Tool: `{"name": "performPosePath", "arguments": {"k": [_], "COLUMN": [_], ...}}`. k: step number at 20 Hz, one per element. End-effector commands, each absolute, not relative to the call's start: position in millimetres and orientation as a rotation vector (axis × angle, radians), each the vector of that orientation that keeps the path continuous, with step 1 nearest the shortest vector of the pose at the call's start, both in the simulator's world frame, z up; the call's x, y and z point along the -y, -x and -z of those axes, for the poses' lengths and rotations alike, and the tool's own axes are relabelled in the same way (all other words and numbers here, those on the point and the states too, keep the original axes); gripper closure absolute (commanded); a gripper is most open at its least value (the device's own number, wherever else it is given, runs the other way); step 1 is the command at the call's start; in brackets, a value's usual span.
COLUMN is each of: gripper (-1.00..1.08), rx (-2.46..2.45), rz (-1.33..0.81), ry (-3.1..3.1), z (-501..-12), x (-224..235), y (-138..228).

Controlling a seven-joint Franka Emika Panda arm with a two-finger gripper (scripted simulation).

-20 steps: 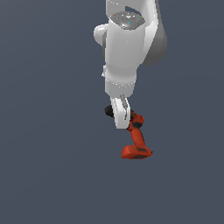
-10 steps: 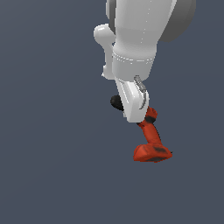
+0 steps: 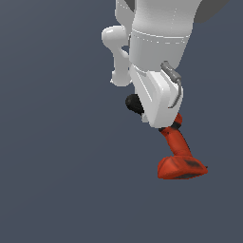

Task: Pick up the object and move it to a goal position.

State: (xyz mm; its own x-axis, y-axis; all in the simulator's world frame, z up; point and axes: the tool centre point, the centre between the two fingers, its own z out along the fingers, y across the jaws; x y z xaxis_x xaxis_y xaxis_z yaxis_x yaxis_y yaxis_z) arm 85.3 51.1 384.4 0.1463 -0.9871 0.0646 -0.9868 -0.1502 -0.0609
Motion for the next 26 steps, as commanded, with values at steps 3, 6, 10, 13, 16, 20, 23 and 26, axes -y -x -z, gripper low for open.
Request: {"name": "performPosePath", "arguments": {"k": [3,6,10,13,16,20,23,26], "gripper": [1.08,1.08,1.08,1.08,1.08,1.08,1.08,1.08], "rx": [-2.04,-2.04,-2.04,-2.045,-2.045,-2.045,-2.046,-2.046], "rz": [0.147,0.147,0.147,0.139,0.139,0.139,0.139,0.139], "ry": [2.369,2.369,2.368,2.374,2.374,2.374,2.374,2.374], "z": [-400.4,-404.2,-406.4,-401.2,-406.2,-421.5,-430.5,-433.5], "x": [-54.0,-55.1,-55.5,-55.5,-57.5,-63.5,-66.8,-67.9], "y": [-90.7,-92.6,-93.8,-93.0,-91.8,-87.9,-85.3,-84.4]}}
